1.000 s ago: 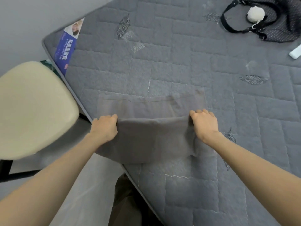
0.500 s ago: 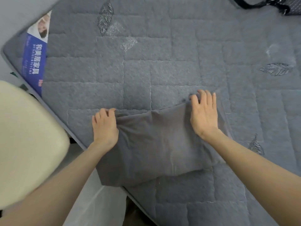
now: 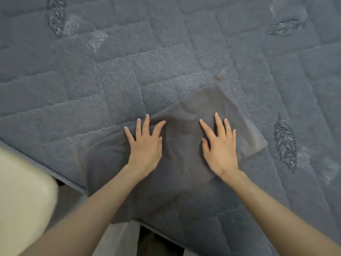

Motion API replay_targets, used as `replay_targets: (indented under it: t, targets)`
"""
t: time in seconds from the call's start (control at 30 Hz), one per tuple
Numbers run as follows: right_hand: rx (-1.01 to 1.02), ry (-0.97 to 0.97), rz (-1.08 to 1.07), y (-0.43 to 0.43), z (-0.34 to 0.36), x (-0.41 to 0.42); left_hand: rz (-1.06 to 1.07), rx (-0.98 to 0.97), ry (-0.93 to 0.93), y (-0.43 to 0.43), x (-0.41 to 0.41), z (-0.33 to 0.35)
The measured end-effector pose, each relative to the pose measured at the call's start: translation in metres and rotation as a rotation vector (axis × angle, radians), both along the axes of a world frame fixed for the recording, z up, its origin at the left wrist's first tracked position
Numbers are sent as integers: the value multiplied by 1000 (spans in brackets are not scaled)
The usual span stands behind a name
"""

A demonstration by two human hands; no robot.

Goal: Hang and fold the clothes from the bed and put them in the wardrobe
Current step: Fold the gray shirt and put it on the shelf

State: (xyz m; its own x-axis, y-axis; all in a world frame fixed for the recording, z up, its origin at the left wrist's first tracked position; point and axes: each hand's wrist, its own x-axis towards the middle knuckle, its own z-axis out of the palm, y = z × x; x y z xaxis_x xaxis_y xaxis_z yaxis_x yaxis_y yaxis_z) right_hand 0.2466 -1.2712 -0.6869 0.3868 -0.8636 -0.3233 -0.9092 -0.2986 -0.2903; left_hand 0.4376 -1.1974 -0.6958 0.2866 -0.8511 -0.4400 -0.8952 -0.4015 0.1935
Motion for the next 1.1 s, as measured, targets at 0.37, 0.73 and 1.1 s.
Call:
replay_targets:
  t: [0.37,0.73,1.1]
  targets:
    - [277,-689,-1378,77,1,-25,167,-184,133,-96,-41,-8]
    - [445,-857,-1389,71,12,-22,229,-77,354,-111,-22,8]
    - [277,-1064,-1139,62,110,-58,269,-274,812,-62,5,118]
